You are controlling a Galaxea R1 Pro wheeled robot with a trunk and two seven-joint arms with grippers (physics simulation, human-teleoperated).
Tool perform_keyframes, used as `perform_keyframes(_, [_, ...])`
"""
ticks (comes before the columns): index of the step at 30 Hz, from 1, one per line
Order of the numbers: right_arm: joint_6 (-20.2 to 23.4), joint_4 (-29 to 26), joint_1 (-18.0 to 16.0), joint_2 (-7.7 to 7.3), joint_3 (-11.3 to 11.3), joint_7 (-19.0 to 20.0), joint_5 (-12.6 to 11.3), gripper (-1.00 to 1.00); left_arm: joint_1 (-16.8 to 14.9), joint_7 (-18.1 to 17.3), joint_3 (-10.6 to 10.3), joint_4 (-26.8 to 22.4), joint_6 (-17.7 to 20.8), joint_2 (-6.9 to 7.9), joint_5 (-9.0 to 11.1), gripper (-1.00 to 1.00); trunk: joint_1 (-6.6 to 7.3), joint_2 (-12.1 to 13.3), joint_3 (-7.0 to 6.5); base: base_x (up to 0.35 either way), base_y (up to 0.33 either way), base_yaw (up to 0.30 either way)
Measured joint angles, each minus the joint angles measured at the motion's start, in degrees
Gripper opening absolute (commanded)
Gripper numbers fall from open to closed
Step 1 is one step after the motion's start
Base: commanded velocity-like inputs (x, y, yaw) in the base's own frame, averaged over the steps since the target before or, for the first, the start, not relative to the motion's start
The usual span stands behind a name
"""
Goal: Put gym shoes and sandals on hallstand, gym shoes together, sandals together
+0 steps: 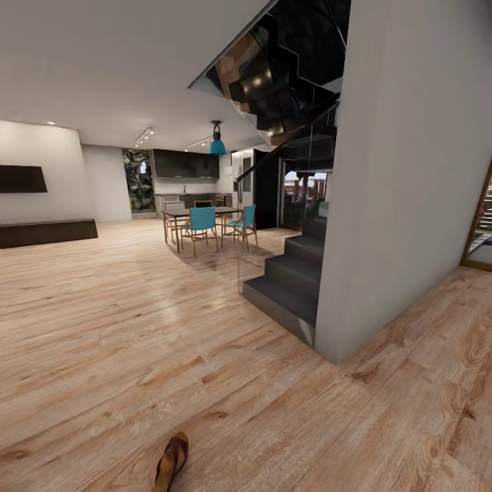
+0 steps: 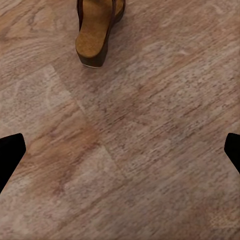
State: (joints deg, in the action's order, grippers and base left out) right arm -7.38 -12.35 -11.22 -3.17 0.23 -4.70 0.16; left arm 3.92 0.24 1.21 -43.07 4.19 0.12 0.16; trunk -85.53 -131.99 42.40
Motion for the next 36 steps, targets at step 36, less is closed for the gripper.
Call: perform_keyframes(36, [-1.0, 0.0, 0.0, 0.02, 0.0, 0.0, 0.0, 1.0, 0.0, 0.0, 0.0, 0.0, 0.0, -0.02, 0.0, 1.0, -4.39, -8.0, 3.59, 0.0, 0.0, 0.0])
